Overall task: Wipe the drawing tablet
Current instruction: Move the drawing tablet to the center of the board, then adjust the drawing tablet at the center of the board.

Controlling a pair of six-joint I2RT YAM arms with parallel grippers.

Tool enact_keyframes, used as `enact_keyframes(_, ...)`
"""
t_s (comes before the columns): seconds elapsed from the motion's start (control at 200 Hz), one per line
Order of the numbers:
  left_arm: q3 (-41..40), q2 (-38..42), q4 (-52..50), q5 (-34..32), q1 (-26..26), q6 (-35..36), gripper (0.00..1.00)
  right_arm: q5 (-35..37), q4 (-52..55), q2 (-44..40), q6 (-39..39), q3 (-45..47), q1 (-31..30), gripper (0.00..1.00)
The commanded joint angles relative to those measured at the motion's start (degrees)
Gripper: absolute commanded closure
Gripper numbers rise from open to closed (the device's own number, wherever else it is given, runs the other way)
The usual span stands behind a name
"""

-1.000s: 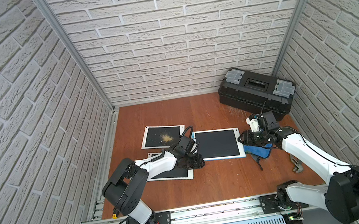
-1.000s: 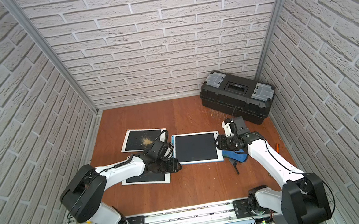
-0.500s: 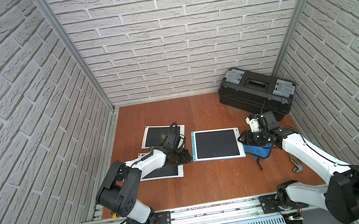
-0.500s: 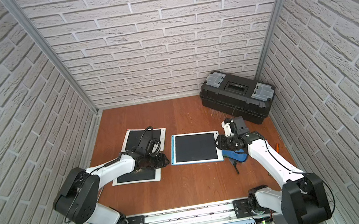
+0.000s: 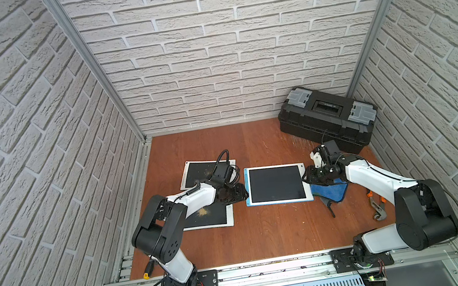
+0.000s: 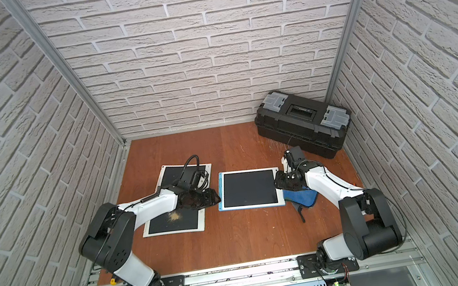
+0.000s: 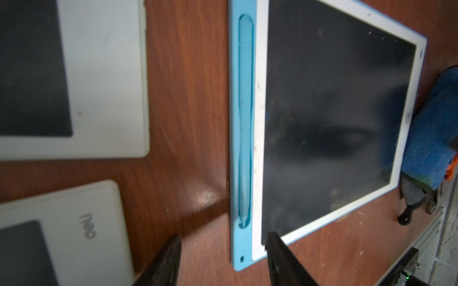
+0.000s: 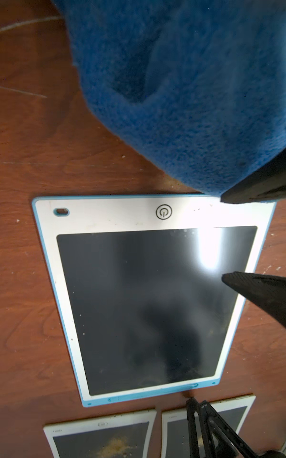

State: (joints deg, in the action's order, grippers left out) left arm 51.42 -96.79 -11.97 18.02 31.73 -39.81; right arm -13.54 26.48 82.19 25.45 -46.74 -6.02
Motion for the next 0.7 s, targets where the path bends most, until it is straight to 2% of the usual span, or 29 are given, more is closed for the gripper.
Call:
enact_keyframes(0.0, 1.2, -2.5, 3.6, 1.3, -1.4, -0.9, 0.42, 0.3, -3.4, 2.7, 1.7, -2.5, 0.2, 0.53)
enact_keyframes(0.2, 2.5, -6.5, 5.2, 2.7, -2.3, -0.7, 0.41, 5.3, -0.7, 8.8, 2.3, -4.5, 0.4, 0.54)
enact_keyframes(0.41, 2.8, -8.7, 5.8, 3.5, -2.5, -0.8, 0.41, 6.9, -0.1, 10.0, 2.1, -3.7, 0.6, 0.54)
enact_keyframes(0.695, 1.1, -11.1, 9.7, 6.7, -2.7, -2.2, 0.43, 0.6, -4.3, 13.1, 2.4, -1.2, 0.6, 0.55)
